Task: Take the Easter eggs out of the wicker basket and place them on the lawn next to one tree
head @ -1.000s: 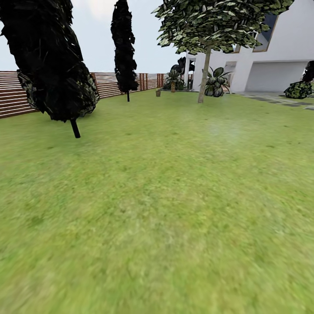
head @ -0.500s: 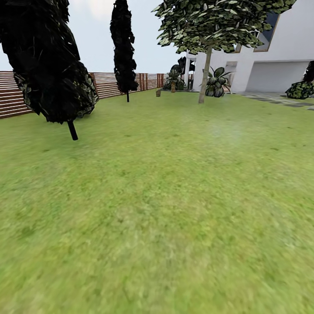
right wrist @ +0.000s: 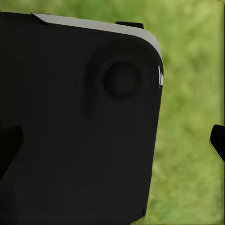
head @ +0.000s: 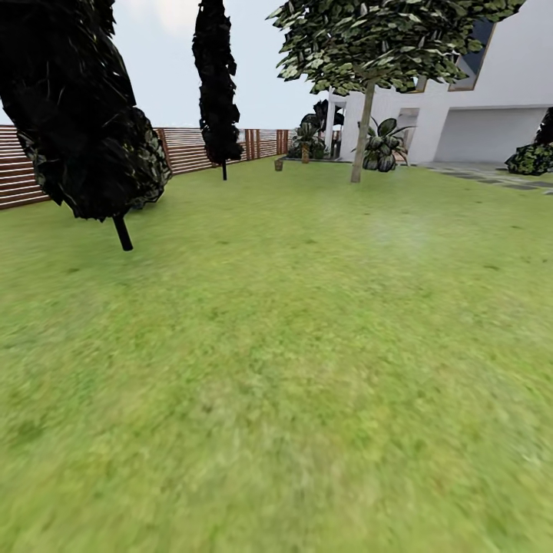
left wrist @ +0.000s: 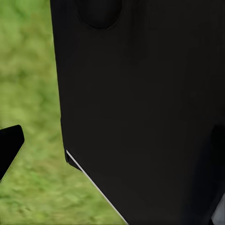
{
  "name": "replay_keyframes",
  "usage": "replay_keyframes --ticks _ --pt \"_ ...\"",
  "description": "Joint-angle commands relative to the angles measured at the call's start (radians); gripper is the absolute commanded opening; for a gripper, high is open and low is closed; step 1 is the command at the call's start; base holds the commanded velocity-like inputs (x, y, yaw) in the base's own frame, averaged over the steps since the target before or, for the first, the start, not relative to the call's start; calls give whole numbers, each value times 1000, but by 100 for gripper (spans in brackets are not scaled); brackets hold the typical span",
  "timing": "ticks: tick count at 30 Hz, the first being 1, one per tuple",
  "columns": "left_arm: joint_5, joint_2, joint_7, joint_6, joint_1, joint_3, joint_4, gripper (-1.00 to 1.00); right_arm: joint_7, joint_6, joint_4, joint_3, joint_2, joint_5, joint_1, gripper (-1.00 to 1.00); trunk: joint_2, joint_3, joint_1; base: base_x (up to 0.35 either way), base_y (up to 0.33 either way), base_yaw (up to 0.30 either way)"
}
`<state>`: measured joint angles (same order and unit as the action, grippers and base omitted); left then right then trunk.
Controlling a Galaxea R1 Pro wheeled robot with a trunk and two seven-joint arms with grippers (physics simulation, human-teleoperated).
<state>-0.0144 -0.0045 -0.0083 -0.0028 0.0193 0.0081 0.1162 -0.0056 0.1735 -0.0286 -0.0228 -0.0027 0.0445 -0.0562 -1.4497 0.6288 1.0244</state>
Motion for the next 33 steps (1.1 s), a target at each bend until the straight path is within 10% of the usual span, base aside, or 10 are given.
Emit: replay_keyframes --ticks 1,33 --pt "-2 0 -1 0 1 1 2 100 -1 3 1 -2 0 5 -1 100 0 1 1 339 0 0" --pt "-1 0 -1 0 1 0 2 100 -1 3 1 -2 0 5 -1 100 0 1 1 339 0 0"
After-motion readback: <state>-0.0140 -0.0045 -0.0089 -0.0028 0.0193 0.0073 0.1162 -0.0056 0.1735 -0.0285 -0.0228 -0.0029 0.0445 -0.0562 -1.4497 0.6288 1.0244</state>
